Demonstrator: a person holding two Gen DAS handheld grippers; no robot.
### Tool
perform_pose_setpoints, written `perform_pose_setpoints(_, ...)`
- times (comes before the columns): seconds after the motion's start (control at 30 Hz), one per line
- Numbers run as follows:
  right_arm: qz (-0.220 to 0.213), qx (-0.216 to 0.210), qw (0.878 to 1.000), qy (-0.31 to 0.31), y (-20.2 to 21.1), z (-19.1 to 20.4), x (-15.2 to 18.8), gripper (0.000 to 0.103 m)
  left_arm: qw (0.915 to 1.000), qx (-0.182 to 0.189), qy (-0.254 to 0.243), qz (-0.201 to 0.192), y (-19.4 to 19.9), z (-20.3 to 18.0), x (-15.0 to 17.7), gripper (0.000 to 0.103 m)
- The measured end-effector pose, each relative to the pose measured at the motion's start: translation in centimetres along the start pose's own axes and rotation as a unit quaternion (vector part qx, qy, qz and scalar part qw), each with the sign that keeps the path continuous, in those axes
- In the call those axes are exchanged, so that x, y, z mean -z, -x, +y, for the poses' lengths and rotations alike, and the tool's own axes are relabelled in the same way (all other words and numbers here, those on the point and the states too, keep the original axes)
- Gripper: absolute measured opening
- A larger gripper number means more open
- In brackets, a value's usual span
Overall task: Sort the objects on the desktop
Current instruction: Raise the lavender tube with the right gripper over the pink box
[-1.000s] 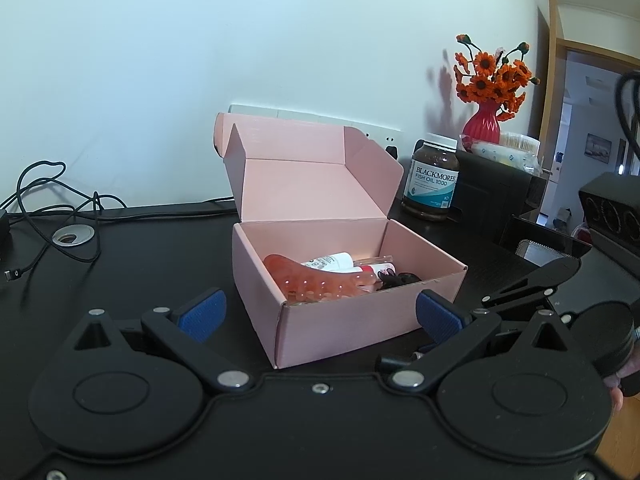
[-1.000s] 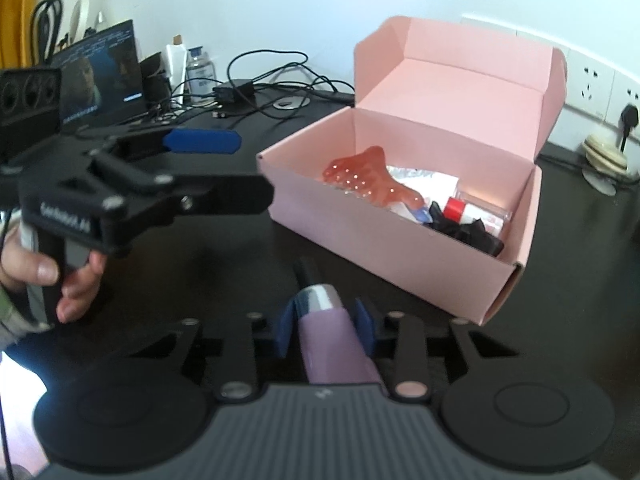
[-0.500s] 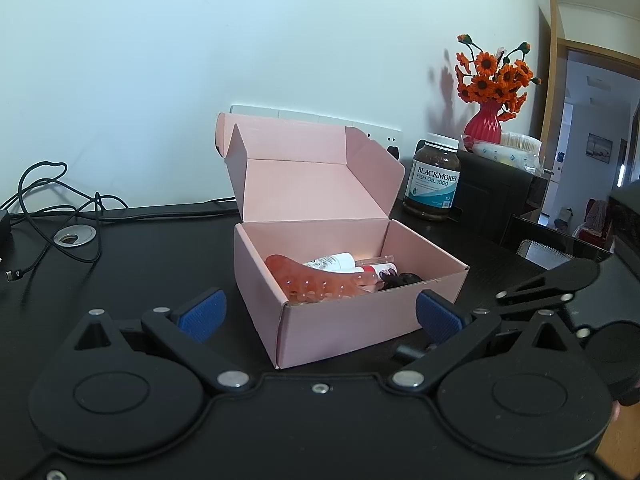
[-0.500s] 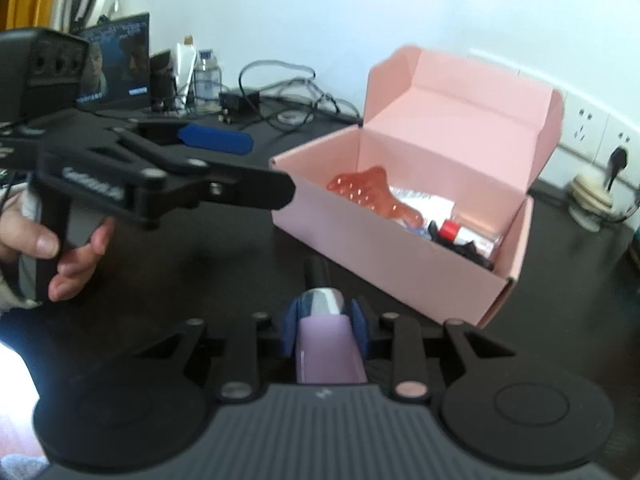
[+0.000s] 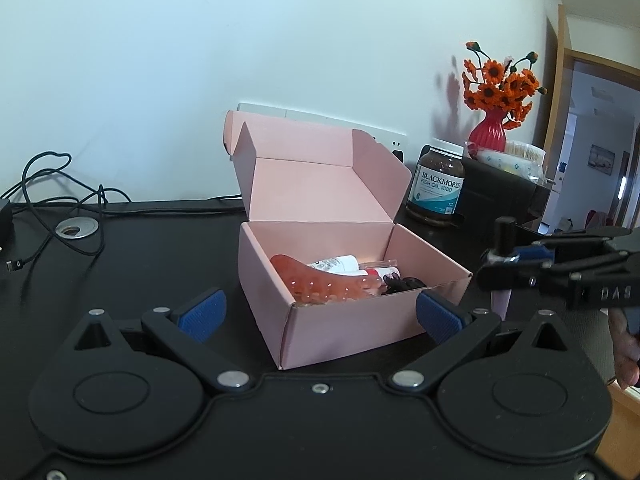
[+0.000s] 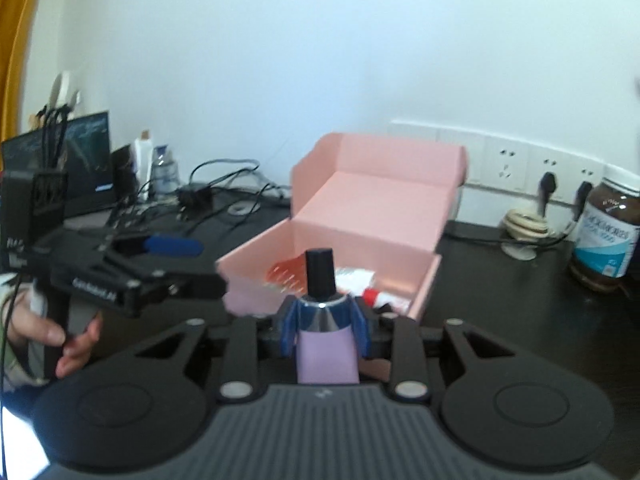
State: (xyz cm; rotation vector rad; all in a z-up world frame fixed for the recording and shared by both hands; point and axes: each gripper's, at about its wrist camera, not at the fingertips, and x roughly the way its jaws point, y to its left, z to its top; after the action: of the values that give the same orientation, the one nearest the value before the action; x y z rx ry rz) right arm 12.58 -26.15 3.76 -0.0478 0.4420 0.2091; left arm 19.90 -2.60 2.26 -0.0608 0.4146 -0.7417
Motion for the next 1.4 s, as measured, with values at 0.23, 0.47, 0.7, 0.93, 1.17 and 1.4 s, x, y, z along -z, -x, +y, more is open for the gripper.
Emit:
perform_pose_setpoints(0.23,-0.029,0.002,0.999,-0.025,0.8,-1.0,-1.2,0.028,1.0000,0.000,-0.003,0.000,0.0,-0.1,0.0,0.103)
perform_pose_setpoints(0.47,-0.068,0.001,0.998,-0.016,1.7,-0.3,-3.5,0.028,1.0000,0.001,-0.008,-0.001,0.0,-0.2,0.0,0.103)
perform_pose_setpoints(0.7,-0.084,-0.010,0.996,-0.005,0.7,0.8,-5.2,0.028,1.0000,0.000,-0.004,-0.001,0.0,-0.1,0.0,0.103)
perform_pose_setpoints(0.93,-0.098,-0.014,0.995,-0.004,-0.3,1.2,-6.4,0.028,1.0000,0.002,-0.007,0.000,0.0,-0.2,0.0,0.103)
perform_pose_setpoints(1.17,-0.108,-0.013,0.994,-0.008,-1.1,1.1,-7.0,0.028,1.0000,0.003,-0.006,0.001,-0.1,-0.1,0.0,0.103)
perform_pose_setpoints(1.4,-0.101,-0.009,0.995,-0.014,-1.8,0.5,-6.5,0.028,1.0000,0.003,-0.004,0.002,-0.2,0.0,0.0,0.103)
